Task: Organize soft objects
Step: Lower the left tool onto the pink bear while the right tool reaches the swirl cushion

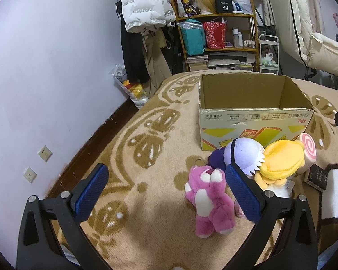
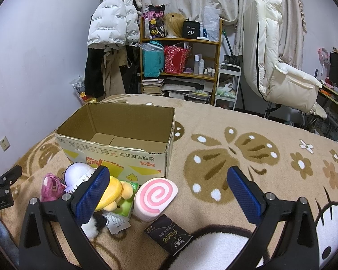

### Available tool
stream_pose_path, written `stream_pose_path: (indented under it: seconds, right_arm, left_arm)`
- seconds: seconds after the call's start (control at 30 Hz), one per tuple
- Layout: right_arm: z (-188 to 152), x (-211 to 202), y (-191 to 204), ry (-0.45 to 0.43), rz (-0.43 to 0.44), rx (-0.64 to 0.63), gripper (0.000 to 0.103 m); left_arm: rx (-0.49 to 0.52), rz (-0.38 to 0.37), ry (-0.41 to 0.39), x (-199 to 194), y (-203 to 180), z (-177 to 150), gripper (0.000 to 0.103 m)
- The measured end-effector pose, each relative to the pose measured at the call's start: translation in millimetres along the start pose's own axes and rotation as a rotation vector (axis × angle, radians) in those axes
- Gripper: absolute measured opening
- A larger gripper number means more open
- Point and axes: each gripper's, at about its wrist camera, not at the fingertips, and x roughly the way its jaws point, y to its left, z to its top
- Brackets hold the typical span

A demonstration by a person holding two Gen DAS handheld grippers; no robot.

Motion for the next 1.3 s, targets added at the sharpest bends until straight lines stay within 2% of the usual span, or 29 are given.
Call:
stream_pose_path:
  seconds: [0.27,0.73,0.97,1.1,1.2,1.3]
  right_arm:
    - [2,5,0,0.010,0.009,0.019,0.103]
    - [4,41,-12,0.169,0.005,0.012,0.103]
    - [5,51,-8,0.175,0.029,0.018,0.103]
    - [0,67,-9,0.225,0.047,0.031,0.095]
    - [-3,80,-11,0.265,0.067,0.052,0.084]
    - [-5,91,-12,0.294,0.086,0.067,0.082]
  left_arm:
    - [0.008,-0.019,0.050,8,-4,1,0.102]
    - [0.010,-0.054,0.142,47,-17,7,0.102]
    - [0.012,-0.084,0.200,68,-23,5,0.102]
    - [0.024,-0.103,0.234,81,-29,2,0.102]
    - [0.026,-0.148,0.261,88,-33,-2,0.102]
    - [0.040,-0.162,0.285,93,-38,-6,0.102]
